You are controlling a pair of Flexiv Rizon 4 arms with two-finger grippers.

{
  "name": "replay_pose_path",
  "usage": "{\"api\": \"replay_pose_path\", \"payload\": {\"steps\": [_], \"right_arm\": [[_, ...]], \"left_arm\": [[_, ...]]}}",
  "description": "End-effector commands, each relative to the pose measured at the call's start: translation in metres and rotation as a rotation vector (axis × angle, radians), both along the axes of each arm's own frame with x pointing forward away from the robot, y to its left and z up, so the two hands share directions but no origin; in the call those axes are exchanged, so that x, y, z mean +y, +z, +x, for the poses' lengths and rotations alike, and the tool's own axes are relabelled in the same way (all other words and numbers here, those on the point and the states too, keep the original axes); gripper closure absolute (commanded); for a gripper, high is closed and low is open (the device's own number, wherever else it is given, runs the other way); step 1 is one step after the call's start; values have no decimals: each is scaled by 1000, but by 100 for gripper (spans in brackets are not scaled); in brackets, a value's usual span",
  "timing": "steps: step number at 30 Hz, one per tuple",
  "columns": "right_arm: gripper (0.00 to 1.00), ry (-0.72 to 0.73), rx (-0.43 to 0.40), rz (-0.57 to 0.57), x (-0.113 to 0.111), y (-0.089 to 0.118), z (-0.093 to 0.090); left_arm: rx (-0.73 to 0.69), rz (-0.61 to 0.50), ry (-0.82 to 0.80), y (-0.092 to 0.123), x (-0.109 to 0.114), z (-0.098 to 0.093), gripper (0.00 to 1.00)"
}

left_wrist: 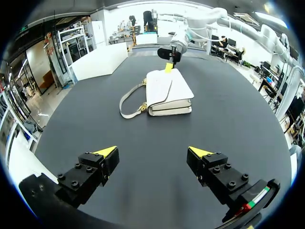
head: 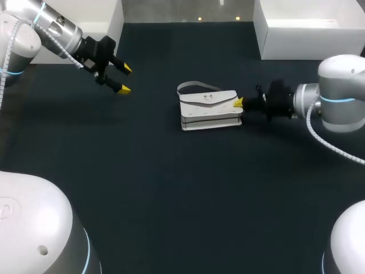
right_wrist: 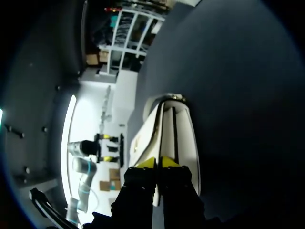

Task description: Pick up the bag, open it, inspect its contents, close it, and place it on the opposite side

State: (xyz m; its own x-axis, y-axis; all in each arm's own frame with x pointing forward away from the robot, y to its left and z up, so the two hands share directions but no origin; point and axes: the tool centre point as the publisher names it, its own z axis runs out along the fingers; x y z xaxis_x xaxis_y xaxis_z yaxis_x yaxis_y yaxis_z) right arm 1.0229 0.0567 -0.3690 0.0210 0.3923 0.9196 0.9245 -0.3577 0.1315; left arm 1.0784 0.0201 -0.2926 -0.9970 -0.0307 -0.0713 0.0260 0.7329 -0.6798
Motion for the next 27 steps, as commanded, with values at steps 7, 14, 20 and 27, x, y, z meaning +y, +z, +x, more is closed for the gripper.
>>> {"api": "replay_pose_path", "payload": {"steps": [7,14,20,27], "right_arm": [[100,-31,-17,1,17,7,-9],[100,-54,-12,13,25,5,-9],[100,-46,-2,20,33,-1,-9],[100,-30,8,34,40,-4,-6]], "left_arm": [[-2,-2,1,-1,0,0,0],[-2,-2,1,-1,0,0,0],[-2,-2,1,-1,0,0,0],[-2,-2,1,-1,0,0,0]]}}
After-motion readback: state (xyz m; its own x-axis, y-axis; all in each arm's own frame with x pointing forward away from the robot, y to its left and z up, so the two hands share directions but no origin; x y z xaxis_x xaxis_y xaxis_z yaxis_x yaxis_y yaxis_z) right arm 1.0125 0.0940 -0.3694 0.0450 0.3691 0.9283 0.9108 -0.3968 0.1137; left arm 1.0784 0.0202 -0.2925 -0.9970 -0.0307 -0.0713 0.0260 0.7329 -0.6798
